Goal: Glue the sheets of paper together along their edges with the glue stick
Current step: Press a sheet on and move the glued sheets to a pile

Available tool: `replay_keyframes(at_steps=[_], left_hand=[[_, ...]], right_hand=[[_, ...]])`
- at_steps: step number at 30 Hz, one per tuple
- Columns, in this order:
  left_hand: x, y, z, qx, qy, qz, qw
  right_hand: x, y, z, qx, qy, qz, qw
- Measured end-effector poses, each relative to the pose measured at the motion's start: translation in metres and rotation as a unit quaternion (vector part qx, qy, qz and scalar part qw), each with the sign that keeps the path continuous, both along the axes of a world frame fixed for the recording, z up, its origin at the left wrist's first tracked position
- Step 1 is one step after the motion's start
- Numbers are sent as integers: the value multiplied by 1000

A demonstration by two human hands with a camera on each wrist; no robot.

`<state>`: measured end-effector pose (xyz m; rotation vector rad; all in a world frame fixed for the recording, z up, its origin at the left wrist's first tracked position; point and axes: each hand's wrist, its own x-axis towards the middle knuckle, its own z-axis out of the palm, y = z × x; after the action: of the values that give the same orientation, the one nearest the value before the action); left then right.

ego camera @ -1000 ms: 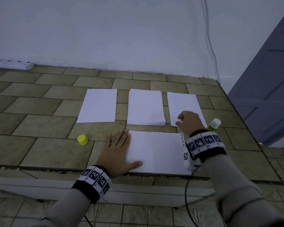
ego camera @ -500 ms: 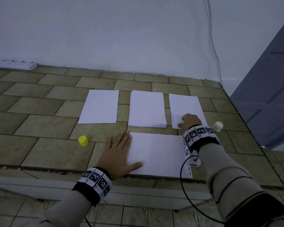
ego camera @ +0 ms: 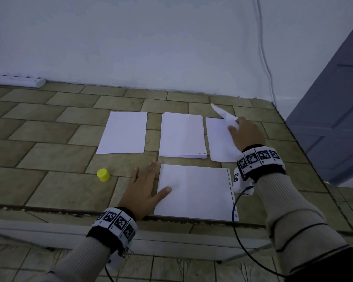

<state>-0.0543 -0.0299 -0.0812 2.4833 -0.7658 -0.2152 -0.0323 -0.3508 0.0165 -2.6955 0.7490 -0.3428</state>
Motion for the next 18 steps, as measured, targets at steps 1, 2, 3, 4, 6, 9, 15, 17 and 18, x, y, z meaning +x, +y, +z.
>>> replay_keyframes(at_steps=[1, 2, 3, 4, 6, 9, 15, 17, 18], left_hand=[[0, 0, 1, -24, 19, 18, 999], [1, 0, 0, -48, 44, 35, 997], [1, -1, 4, -79, 65, 51, 994], [1, -3, 7, -116, 87, 63, 988], [1, -8, 18, -199, 116, 84, 969], [10, -13, 35, -311, 174, 123, 926], [24, -21, 69, -442, 326, 190, 814], [21, -22, 70, -432, 356, 189, 807], [21, -21, 68, -414, 364, 183, 814]], right_hand=[[-2, 2, 4, 2, -32, 11, 999], [-5, 4, 8, 4, -63, 24, 998], [-8, 6, 12, 8, -94, 42, 995], [-11, 9, 15, 12, -123, 63, 990], [-21, 15, 21, 27, -167, 113, 979], [-43, 27, 23, 65, -202, 197, 957], [-77, 32, -3, 191, -88, 273, 939], [-84, 27, -16, 223, -55, 271, 935], [-87, 24, -22, 234, -44, 272, 932]])
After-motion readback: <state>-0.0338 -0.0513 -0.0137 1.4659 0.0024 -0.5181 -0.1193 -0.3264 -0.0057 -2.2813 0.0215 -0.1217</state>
